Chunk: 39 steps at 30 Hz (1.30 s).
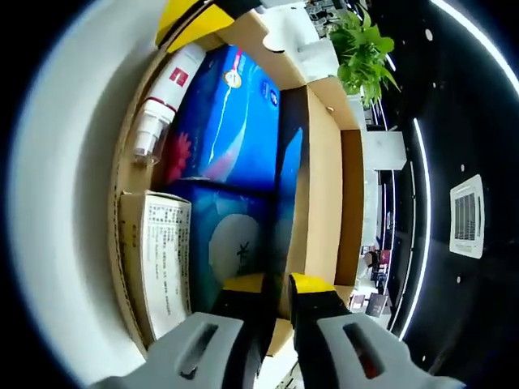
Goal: Operate the shoe box by opening the lid, removing the specified soft item, and placing it in the target area until the item is outside and the box remains undamaged.
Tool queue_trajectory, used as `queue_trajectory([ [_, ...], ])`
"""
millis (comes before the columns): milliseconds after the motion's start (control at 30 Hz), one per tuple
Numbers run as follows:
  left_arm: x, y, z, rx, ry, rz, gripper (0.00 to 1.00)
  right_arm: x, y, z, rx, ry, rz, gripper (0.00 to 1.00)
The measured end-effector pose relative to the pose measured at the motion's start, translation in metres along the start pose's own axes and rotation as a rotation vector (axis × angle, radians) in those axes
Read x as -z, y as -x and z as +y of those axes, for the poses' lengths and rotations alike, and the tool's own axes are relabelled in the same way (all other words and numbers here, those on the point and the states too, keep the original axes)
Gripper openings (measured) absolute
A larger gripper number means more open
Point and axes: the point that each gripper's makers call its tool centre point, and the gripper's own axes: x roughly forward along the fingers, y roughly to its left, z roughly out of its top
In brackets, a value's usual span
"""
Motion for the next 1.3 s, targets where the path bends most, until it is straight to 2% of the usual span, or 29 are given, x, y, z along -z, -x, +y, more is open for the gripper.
queue_trajectory([
  [367, 0.001, -0.001, 0.0, 0.003, -0.005, 0.004, 0.02, -0.003, -0.001, 0.004, -0.009, 0.029, -0.014, 0.02],
  [533, 0.001, 0.0, 0.0, 0.008, -0.003, -0.007, 0.03, -0.005, 0.002, 0.001, -0.001, 0.026, -0.024, 0.01],
  [667, 0.001, -0.001, -0.001, 0.006, -0.034, 0.002, 0.03, -0.008, 0.007, -0.005, 0.013, 0.05, -0.046, 0.01],
  [900, 0.001, -0.001, -0.001, -0.001, -0.027, 0.01, 0.03, -0.01, 0.014, -0.012, 0.026, 0.057, -0.058, 0.01],
  [1000, 0.002, -0.001, 0.0, 0.0, -0.02, 0.009, 0.03, -0.011, 0.025, -0.02, 0.048, 0.054, -0.065, 0.01],
  [1100, 0.001, -0.001, 0.0, 0.0, -0.048, 0.01, 0.03, -0.009, 0.034, -0.028, 0.075, 0.055, -0.07, 0.01],
  [1300, 0.001, -0.002, -0.001, -0.001, -0.038, 0.013, 0.03, 0.005, 0.055, -0.043, 0.107, 0.021, -0.056, 0.01],
])
